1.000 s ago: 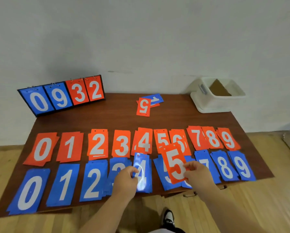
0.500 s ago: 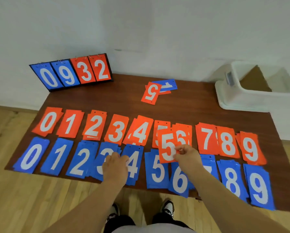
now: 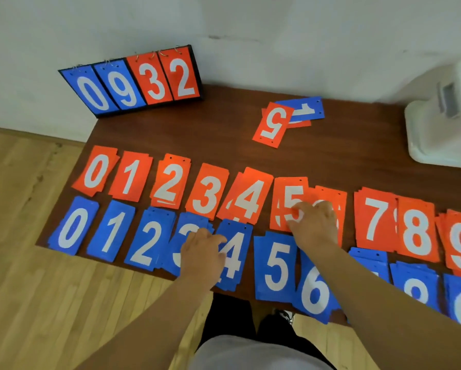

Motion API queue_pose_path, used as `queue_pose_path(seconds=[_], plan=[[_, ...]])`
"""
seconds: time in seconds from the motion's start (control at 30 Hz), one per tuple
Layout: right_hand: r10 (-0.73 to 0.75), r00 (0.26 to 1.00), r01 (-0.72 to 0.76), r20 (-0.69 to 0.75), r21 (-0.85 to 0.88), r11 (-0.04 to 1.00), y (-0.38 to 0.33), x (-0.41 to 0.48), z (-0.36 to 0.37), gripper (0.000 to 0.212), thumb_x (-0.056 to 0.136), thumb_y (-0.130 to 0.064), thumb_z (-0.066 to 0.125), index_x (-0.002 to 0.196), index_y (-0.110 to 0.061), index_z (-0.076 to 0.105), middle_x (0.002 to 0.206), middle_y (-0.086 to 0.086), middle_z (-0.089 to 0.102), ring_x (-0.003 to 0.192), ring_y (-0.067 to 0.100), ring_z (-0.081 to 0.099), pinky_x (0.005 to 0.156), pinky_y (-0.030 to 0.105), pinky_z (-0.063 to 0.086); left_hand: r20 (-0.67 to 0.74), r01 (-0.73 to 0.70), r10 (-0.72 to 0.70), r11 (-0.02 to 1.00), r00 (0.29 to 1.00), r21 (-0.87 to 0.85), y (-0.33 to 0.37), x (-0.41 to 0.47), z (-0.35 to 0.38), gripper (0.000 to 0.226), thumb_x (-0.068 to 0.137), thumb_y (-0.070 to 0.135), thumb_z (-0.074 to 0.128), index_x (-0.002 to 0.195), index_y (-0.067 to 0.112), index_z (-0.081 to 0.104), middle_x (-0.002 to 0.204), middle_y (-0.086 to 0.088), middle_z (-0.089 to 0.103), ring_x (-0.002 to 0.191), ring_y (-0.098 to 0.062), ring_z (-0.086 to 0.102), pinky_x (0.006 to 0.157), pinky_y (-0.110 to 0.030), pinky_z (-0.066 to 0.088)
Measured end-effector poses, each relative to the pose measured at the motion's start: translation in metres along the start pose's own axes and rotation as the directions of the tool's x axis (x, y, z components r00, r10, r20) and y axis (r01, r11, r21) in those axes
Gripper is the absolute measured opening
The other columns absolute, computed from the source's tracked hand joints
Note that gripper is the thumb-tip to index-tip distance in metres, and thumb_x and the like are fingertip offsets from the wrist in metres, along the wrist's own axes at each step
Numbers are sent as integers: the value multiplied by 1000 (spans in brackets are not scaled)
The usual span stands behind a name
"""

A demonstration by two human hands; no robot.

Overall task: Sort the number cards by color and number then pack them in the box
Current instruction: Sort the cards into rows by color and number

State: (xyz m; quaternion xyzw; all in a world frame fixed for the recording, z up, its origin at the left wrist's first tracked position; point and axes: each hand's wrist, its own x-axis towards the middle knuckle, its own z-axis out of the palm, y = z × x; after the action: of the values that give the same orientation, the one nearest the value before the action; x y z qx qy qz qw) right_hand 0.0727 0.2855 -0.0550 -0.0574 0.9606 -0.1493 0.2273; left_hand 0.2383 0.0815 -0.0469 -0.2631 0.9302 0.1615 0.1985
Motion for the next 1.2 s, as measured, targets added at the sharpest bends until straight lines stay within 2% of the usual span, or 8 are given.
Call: queue_pose_path(seconds=[0.13, 0.4, 0.53, 0.67, 0.77, 0.9, 1.1, 1.2], plan=[[55, 999, -55, -1, -46, 997, -7, 5, -4, 43, 89, -52, 66, 130, -40, 60, 134, 5, 41, 127, 29, 41, 106, 42, 43, -47, -40, 33, 988, 998, -149, 7, 38, -31, 35, 96, 44, 64, 129, 33, 61, 121, 5, 55, 119, -19, 49, 100, -35, 46], [204, 968, -153, -147, 299, 942, -37, 71, -52, 35, 87, -32, 74, 122, -31, 69, 135, 4, 50, 126, 26, 50, 106, 38, 45, -84, -104, 86, 964, 993, -245, 62, 180, -114, 57, 88, 49, 73, 138, 31, 53, 138, -1, 51, 128, -22, 50, 102, -40, 49], [225, 957, -152, -184, 344, 927, -50, 127, -78, 31, 88, -32, 74, 119, -31, 68, 137, 1, 50, 122, 22, 55, 95, 29, 47, -109, -124, 100, 962, 989, -244, 107, 239, -130, 74, 83, 54, 77, 144, 28, 45, 141, -4, 49, 131, -26, 50, 98, -42, 51], [291, 938, -210, -188, 359, 909, -65, 196, -96, 31, 86, -37, 74, 116, -28, 68, 133, 3, 52, 108, 25, 63, 94, 38, 56, -66, -128, 116, 969, 991, -210, 143, 286, -123, 86, 77, 60, 79, 144, 25, 37, 137, -7, 48, 128, -29, 49, 96, -44, 50], [324, 923, -235, -206, 364, 901, -78, 250, -98, 39, 87, -41, 73, 119, -22, 64, 135, 7, 45, 113, 31, 59, 96, 40, 54, -86, -128, 118, 984, 989, -121, 157, 308, -107, 94, 76, 62, 79, 147, 25, 31, 136, -9, 43, 124, -30, 46, 95, -44, 50], [373, 911, -325, -178, 249, 912, -91, 294, -90, 56, 82, -46, 79, 125, -18, 55, 134, 10, 41, 116, 35, 50, 92, 33, 43, -98, -139, 126, 981, 987, -138, 157, 314, -94, 88, 79, 58, 79, 145, 28, 29, 134, -8, 39, 121, -29, 46, 95, -40, 51], [430, 899, -395, -79, 274, 877, -90, 313, -93, 60, 75, -44, 85, 119, -18, 54, 129, 11, 41, 102, 31, 61, 95, 42, 53, -92, -179, 169, 978, 981, -107, 157, 311, -95, 72, 84, 54, 77, 140, 30, 37, 127, -6, 41, 115, -24, 49, 93, -35, 53], [415, 906, -388, -76, 241, 890, -89, 315, -97, 61, 76, -49, 85, 120, -17, 56, 124, 9, 54, 115, 25, 55, 95, 40, 51, -62, -146, 139, 982, 988, -119, 159, 312, -97, 65, 83, 53, 78, 134, 30, 46, 122, -5, 43, 112, -23, 52, 92, -35, 54]])
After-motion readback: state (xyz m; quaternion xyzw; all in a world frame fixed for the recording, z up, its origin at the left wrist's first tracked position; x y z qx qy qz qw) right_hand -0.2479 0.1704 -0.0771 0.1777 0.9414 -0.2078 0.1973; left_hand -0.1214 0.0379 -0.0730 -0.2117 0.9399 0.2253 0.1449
